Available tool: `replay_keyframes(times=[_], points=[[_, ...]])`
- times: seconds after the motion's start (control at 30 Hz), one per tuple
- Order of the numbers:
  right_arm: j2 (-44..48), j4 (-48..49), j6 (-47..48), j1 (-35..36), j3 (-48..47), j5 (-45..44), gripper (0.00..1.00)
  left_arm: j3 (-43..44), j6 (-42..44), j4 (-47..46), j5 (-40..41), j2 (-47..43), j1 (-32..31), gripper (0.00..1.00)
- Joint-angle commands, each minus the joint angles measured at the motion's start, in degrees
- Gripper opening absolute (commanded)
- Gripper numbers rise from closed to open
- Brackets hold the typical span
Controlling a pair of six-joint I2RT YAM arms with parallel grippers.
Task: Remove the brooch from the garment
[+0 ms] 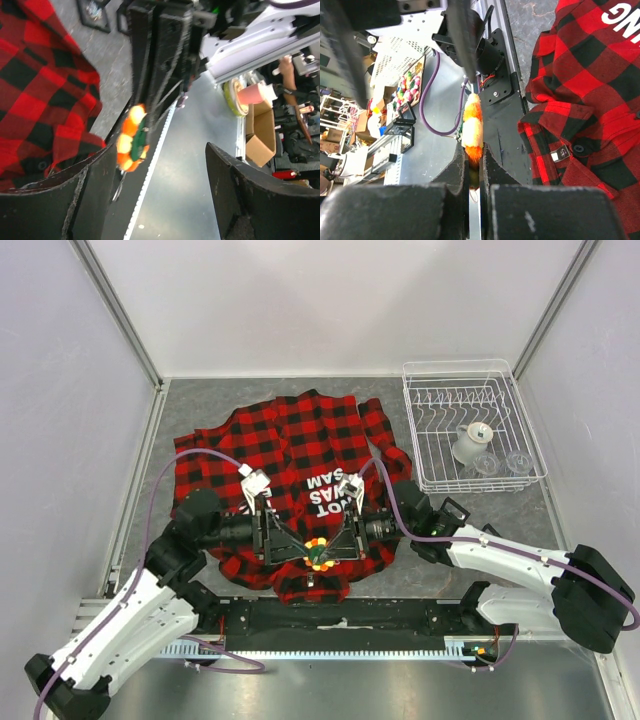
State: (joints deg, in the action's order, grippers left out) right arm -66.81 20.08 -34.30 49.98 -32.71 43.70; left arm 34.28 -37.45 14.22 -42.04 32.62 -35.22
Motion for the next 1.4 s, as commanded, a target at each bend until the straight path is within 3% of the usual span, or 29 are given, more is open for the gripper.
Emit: replay_keyframes(times=[0.0, 0.13, 0.63, 1.37], points=[[0.89, 0.23, 0.81, -0.05, -2.18, 2.79, 0.0, -1.06, 8.18, 0.82, -2.08, 2.17, -0.02, 0.76], [0.62, -1.18, 1.52, -0.05, -3.24, 2.27, 0.0, -1.93, 7.93, -2.78, -5.85, 5.43, -0.2, 0.74], [-1.4, -1.09, 1.08, -0.41, -5.26, 1.3, 0.0, -8.44, 3.61, -17.73, -5.33, 4.82, -1.96, 0.57], [-1.92, -1.18, 0.99, -0.58, -5.7, -0.11, 0.0, -8.35, 3.79, -18.35, -6.21, 7.37, -2.39, 0.38]])
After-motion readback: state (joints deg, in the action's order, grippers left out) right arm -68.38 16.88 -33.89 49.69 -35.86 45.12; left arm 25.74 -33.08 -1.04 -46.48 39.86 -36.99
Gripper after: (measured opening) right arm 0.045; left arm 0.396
